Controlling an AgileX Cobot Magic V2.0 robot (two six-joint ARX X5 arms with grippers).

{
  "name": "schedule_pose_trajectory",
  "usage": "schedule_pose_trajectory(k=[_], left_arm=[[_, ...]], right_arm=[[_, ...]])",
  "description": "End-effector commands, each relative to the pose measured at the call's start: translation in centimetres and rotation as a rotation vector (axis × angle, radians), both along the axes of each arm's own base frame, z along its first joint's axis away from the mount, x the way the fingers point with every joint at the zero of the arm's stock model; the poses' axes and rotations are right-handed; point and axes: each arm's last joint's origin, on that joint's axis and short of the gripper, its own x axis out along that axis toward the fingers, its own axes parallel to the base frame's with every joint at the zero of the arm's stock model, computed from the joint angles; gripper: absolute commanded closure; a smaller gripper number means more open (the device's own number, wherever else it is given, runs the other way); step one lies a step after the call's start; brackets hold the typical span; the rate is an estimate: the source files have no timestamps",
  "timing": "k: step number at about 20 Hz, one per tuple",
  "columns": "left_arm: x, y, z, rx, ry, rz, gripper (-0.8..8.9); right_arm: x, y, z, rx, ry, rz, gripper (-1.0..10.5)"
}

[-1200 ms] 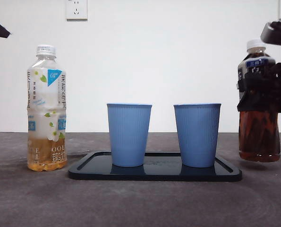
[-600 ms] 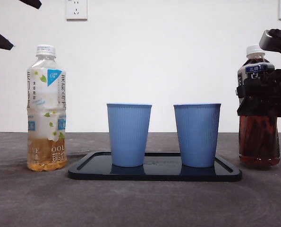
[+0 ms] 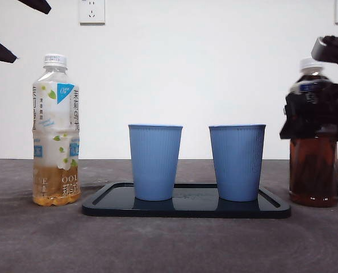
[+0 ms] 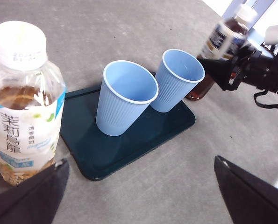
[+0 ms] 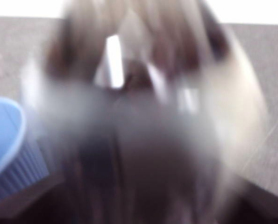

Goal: Pour the drink into the cup

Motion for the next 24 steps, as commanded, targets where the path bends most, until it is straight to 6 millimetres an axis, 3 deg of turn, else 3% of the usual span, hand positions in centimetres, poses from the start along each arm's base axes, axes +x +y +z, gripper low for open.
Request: schedule_pose_trajectory(k=[1, 9, 15, 19, 24], left_arm=[[0.2, 0.0, 0.5, 0.01, -0.021, 0.018, 3.17], [0.3, 0.3, 0.1, 0.092, -0.016, 0.152, 3.17], [0.3, 0.3, -0.4, 0.116, 0.014, 0.173, 3.17], [0.4, -0.1, -1.6, 0.131, 0.016, 0.225, 3.18], [0.9, -0.8, -4.6, 0.112, -0.041, 0.309, 3.17]], right_arm=[[-0.1, 0.1, 0.9, 0.004, -0.005, 0.001, 4.8], [-4.8, -1.1, 5.0, 0.097, 0.045, -0.023, 4.6], [-9.1, -1.5, 9.9, 0.212, 0.17, 0.049, 4.6], [-12.0, -1.6, 12.4, 0.25, 0.205, 0.173, 4.6], [-15.2, -2.4, 14.6, 0.278, 0.135, 0.23, 4.6]])
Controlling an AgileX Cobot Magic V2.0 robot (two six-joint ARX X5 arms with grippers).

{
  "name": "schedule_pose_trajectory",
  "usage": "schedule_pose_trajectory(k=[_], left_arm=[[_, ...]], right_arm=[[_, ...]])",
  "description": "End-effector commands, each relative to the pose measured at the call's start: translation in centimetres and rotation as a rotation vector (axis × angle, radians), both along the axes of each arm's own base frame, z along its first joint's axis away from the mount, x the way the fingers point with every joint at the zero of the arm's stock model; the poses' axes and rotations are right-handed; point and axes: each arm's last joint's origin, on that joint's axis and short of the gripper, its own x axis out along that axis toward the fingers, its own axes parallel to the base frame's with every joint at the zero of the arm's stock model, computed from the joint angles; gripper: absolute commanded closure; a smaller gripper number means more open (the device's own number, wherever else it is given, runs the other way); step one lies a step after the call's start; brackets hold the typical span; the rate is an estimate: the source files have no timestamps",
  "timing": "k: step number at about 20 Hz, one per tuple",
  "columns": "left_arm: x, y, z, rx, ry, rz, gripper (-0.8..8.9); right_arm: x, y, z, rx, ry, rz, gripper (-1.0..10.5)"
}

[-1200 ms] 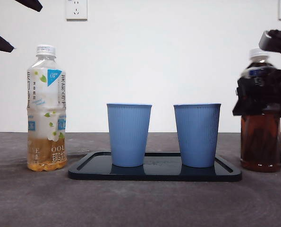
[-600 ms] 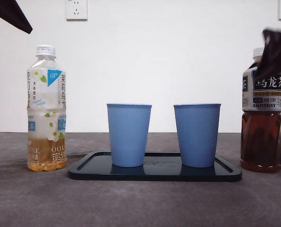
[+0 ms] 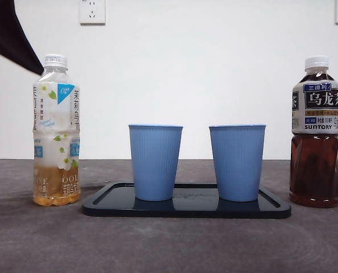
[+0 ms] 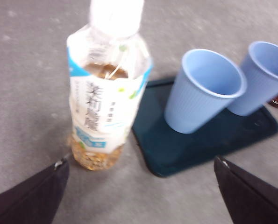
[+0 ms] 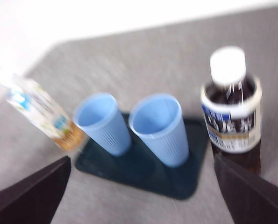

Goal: Pour the drink into the cup

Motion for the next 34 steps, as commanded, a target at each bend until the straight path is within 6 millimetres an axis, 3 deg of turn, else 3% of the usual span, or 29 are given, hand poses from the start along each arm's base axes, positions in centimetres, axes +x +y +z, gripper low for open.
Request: schedule_pose_trajectory(k=[1, 7, 16, 29, 34], left_arm=[[0.3, -0.2, -1.2, -0.018, -0.037, 0.062, 3.16], [1.4, -0.6, -4.3, -0.045, -0.148, 0.082, 3.14], [5.7, -2.2, -7.2, -0.027, -0.219, 0.064, 3.15], [8.1, -3.1, -9.1, -0.001, -0.372, 0.039, 3.26], [8.3, -3.2, -9.5, 0.0, -0.377, 0.038, 4.42]], right_arm=[[-0.9, -0.3, 0.8, 0.023, -0.035, 0.002, 4.6], [-1.7, -0.5, 0.7, 0.023, -0.042, 0.001, 4.6], [-1.6, -0.5, 0.8, -0.004, -0.065, 0.006, 4.6], [-1.6, -0.6, 0.8, -0.058, -0.092, -0.028, 4.6], [-1.6, -0.6, 0.8, -0.062, -0.095, -0.028, 4.6]])
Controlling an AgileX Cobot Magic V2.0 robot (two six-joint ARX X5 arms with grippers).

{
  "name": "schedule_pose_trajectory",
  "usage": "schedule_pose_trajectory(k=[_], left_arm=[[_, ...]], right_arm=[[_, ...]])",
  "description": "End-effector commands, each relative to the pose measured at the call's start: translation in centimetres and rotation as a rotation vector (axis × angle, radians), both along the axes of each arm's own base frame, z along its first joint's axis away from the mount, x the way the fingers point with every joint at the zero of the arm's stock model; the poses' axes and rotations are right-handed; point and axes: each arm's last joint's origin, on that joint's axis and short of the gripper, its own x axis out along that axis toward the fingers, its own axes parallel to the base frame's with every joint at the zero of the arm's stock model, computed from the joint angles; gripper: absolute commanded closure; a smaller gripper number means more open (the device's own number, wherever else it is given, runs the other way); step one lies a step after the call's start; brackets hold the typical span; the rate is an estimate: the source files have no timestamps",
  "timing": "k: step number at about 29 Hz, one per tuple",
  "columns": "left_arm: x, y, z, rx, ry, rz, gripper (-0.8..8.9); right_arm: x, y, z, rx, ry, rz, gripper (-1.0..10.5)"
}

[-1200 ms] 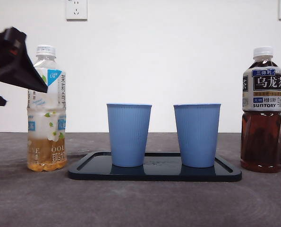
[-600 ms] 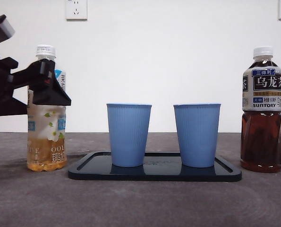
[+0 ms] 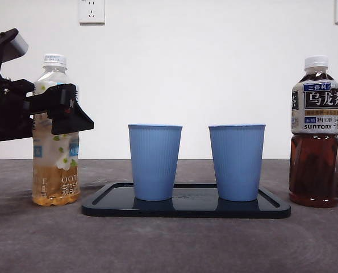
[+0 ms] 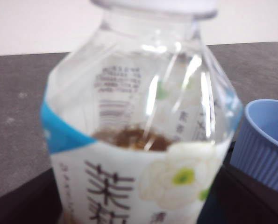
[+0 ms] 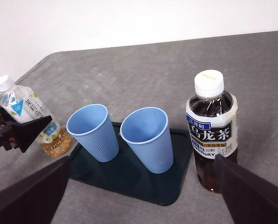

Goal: Pour the drink into the cup

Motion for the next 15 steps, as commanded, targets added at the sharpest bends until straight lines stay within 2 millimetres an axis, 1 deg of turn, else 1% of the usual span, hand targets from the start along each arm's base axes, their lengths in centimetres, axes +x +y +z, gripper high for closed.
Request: schedule_pose_trajectory(k=[1, 3, 8, 12, 15], left_arm=[[0.16, -0.22, -0.34, 0.022, 0.0, -0.007, 4.58], [0.16, -0.22, -0.33, 0.025, -0.002, -0.008, 5.12], [0.18, -0.23, -0.19, 0.024, -0.018, -0.008, 5.7], [0.15, -0.26, -0.13, 0.033, -0.025, -0.011, 5.7], [-0.02, -0.24, 0.31, 0.031, -0.033, -0.012, 5.7]], right_arm=[[-0.06, 0.0, 0.43, -0.008, -0.027, 0.006, 4.6], [-0.07, 0.0, 0.43, -0.008, -0.027, 0.006, 4.6], [-0.06, 0.0, 0.43, -0.008, -0.027, 0.006, 4.6], [-0.06, 0.0, 0.42, -0.017, -0.031, 0.009, 4.6], [-0.06, 0.0, 0.42, -0.02, -0.033, 0.01, 4.6]])
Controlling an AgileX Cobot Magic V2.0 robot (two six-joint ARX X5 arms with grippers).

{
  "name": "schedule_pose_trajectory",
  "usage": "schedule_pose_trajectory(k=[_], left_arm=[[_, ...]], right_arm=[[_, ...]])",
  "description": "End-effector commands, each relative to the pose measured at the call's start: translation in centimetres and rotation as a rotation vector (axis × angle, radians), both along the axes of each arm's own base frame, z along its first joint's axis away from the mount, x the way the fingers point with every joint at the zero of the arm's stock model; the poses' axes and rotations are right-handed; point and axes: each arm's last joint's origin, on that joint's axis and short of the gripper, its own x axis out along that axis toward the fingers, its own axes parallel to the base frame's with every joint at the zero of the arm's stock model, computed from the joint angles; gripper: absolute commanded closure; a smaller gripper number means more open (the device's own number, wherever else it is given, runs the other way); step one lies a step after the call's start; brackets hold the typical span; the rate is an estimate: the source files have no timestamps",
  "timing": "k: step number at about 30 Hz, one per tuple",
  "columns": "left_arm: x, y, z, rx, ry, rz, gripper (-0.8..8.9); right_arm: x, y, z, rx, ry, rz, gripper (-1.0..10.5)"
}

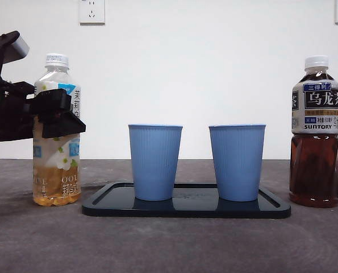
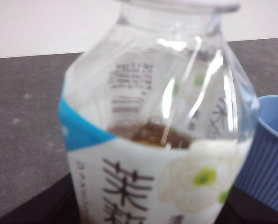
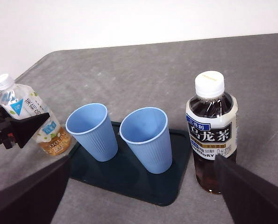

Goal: Pour the drink into the cup

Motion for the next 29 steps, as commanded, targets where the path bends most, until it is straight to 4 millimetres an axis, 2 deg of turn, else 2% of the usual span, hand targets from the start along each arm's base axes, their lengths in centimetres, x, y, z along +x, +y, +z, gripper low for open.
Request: schedule_pose_trajectory(k=[1, 6, 11, 16, 21, 29], left_arm=[[-0.2, -0.3, 0.7, 0.008, -0.027, -0.022, 5.7], [-0.8, -0.9, 2.3, 0.02, 0.047, -0.027, 5.7], [-1.2, -2.3, 4.8, 0.126, 0.156, -0.026, 5.7], [-1.1, -4.0, 7.4, 0.331, 0.226, 0.011, 5.7], [-1.2, -5.2, 9.5, 0.536, 0.204, 0.056, 5.7], [-1.1, -7.0, 11.2, 0.875, 0.181, 0.056, 5.7]], right_arm=[[-0.1, 0.0, 0.4, -0.006, -0.026, 0.007, 4.6], [-0.1, 0.0, 0.4, -0.014, -0.03, 0.009, 4.6], [-0.1, 0.0, 0.4, -0.012, -0.03, 0.009, 4.6], [-0.1, 0.0, 0.4, -0.012, -0.029, 0.009, 4.6], [-0.1, 0.0, 0.4, -0.013, -0.029, 0.009, 4.6], [-0.1, 0.0, 0.4, -0.013, -0.029, 0.009, 4.6]])
